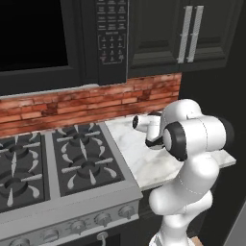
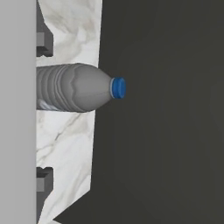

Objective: Take the bottled waters from the counter and place them in the freezer to freeze. Close the freezer door after placing the bottles.

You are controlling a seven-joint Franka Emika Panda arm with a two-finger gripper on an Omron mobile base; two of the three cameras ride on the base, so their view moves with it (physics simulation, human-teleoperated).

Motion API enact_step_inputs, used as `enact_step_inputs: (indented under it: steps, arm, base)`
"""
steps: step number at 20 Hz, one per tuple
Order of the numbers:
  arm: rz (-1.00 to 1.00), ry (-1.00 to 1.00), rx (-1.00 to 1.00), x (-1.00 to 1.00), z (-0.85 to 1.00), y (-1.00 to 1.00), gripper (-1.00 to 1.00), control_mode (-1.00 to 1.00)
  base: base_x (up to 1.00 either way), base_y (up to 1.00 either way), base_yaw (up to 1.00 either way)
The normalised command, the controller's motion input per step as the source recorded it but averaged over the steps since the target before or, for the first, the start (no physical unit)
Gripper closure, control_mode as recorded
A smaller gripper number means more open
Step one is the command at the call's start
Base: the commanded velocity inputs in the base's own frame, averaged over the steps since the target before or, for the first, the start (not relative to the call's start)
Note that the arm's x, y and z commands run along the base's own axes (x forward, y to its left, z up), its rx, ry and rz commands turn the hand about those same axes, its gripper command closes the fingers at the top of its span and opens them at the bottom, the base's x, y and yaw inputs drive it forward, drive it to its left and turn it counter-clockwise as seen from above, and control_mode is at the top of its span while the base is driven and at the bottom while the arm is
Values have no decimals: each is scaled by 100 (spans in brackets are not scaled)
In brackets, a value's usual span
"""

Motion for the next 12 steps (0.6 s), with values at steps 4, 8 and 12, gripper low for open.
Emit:
enact_step_inputs:
  steps: [4, 8, 12]
  arm:
    - [0, 0, -2, 8, -1, 0, -100, -100]
    - [0, 0, -6, 27, -6, 0, -100, -100]
    - [0, 0, -3, 23, -6, 0, -100, -100]
  base:
    - [0, 0, 0]
    - [0, 0, 0]
    - [0, 0, 0]
